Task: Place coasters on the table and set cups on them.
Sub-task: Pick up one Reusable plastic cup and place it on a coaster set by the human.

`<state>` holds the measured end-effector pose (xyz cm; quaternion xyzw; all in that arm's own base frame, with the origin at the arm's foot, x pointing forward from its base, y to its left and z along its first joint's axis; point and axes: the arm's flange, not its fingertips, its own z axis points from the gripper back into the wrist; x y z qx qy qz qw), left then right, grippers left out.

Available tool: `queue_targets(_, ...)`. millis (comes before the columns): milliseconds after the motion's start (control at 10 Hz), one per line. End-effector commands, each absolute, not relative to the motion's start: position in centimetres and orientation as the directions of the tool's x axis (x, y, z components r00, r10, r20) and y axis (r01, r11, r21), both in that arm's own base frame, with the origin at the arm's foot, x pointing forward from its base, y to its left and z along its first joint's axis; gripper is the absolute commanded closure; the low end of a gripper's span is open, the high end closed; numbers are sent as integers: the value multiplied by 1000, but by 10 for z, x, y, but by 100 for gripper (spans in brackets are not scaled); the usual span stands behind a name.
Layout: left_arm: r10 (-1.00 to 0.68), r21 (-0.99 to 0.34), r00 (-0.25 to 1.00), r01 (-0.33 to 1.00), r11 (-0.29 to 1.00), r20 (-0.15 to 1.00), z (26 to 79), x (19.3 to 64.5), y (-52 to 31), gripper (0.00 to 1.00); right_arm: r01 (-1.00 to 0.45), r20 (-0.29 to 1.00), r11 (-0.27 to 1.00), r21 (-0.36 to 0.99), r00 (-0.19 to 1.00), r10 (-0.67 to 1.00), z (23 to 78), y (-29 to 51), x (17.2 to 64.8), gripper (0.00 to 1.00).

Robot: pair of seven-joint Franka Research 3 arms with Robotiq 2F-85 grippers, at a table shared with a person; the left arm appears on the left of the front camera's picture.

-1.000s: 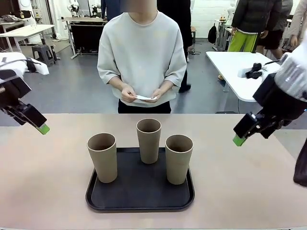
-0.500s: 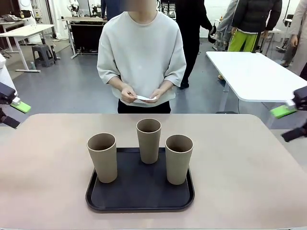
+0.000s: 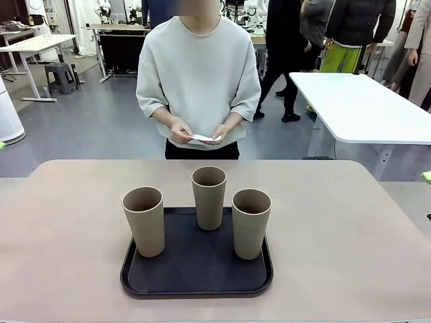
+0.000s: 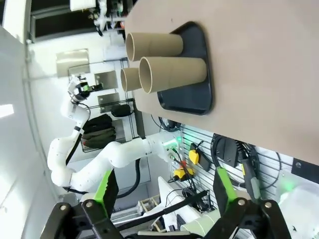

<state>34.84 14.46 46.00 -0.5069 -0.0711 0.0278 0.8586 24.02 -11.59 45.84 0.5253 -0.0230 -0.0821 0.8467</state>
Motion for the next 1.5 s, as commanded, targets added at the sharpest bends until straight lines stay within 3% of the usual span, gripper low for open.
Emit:
queue_targets(0,146,-930,980,77,359,138,471,330,156,0,91,-25,395,914,985,-171,461,-120,232,0)
queue_targets(300,184,-952,972,86,295,145,484,302,140,0,75,6,344,936,973,-230,470,-139,219,0)
queue_targets(1400,117,-943,985,81,324,125,485,307,118,0,72,18,334,940,966,-259,478,-151,210,0)
